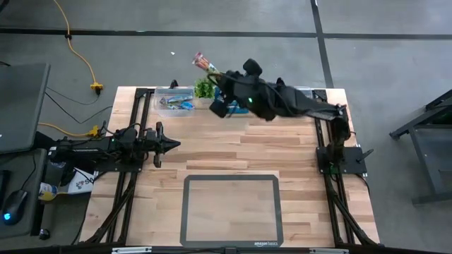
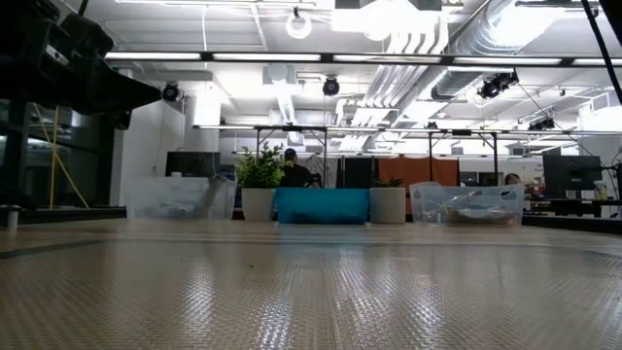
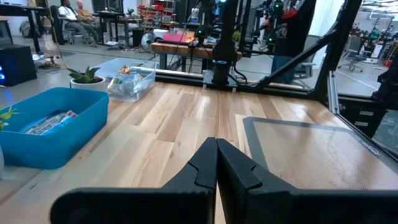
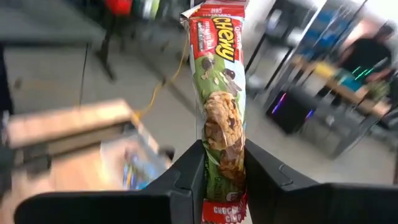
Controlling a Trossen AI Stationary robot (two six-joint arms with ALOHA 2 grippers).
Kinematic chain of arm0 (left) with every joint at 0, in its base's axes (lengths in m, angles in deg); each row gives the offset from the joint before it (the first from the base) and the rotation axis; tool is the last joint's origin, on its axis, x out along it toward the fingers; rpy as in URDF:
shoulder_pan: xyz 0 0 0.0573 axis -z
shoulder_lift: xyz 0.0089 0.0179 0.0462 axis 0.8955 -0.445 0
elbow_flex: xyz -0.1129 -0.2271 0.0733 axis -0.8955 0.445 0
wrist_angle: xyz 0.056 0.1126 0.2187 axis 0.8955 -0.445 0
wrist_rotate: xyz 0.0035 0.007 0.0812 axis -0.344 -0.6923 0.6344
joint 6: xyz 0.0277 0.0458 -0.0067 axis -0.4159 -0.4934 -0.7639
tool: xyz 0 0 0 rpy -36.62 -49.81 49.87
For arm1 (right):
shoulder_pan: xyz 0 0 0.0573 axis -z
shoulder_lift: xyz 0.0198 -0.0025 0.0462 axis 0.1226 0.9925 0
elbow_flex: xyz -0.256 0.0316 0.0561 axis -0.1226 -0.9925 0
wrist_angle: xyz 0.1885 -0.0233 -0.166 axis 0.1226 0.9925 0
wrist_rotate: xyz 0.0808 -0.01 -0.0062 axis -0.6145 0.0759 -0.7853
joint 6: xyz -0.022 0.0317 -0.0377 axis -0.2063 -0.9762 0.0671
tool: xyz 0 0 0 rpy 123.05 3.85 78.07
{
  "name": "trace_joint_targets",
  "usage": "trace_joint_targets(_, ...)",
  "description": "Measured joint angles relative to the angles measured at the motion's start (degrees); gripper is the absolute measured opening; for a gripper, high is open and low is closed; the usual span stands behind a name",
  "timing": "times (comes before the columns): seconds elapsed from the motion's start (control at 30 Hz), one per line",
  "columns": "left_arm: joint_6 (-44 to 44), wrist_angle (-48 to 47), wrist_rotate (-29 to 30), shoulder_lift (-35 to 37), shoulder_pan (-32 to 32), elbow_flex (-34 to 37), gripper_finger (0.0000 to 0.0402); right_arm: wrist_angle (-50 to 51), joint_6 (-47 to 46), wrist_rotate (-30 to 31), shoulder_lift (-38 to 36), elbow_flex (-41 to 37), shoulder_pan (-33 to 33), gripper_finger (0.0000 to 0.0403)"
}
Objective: Pick and place Granola Bars by type
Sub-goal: Put the red granola bar into the blue bin
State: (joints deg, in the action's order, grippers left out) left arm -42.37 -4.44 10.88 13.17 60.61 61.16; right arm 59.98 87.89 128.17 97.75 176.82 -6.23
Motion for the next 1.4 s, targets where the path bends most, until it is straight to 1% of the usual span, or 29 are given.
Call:
trace_joint_targets(0.07,0.00,0.00,0.00,0.00,0.00,0.00,0.0001,5.20,-1.42,-4.80,-0.01,0.00,2.72,0.0074)
trace_joint_targets(0.2,-0.01,0.00,0.00,0.00,-0.02,-0.01,0.0001,14.19,0.85,-15.18,0.00,0.00,8.12,0.0074)
trace_joint_targets(0.27,0.00,0.00,0.00,0.00,-0.02,-0.02,0.0001,17.89,0.89,-18.74,0.13,-0.02,10.74,0.0074)
trace_joint_targets(0.43,-0.02,0.00,0.00,0.00,-0.02,-0.01,0.0001,23.98,0.60,-22.69,0.28,-0.02,16.82,0.0074)
trace_joint_targets(0.7,-0.02,0.00,0.02,0.00,-0.02,-0.02,0.0001,34.24,11.81,-30.62,0.28,-0.02,25.22,0.0074)
trace_joint_targets(0.83,-0.02,0.00,0.02,0.00,-0.01,-0.02,0.0001,36.58,17.03,-34.06,0.92,-0.03,29.23,0.0074)
trace_joint_targets(0.97,-0.01,0.00,0.02,0.00,-0.01,-0.01,0.0001,36.59,21.61,-37.81,3.24,-0.07,32.28,0.0074)
trace_joint_targets(1.4,-0.02,0.00,0.02,0.00,-0.02,-0.02,0.0001,36.20,31.88,-47.31,16.21,-0.13,38.32,0.0074)
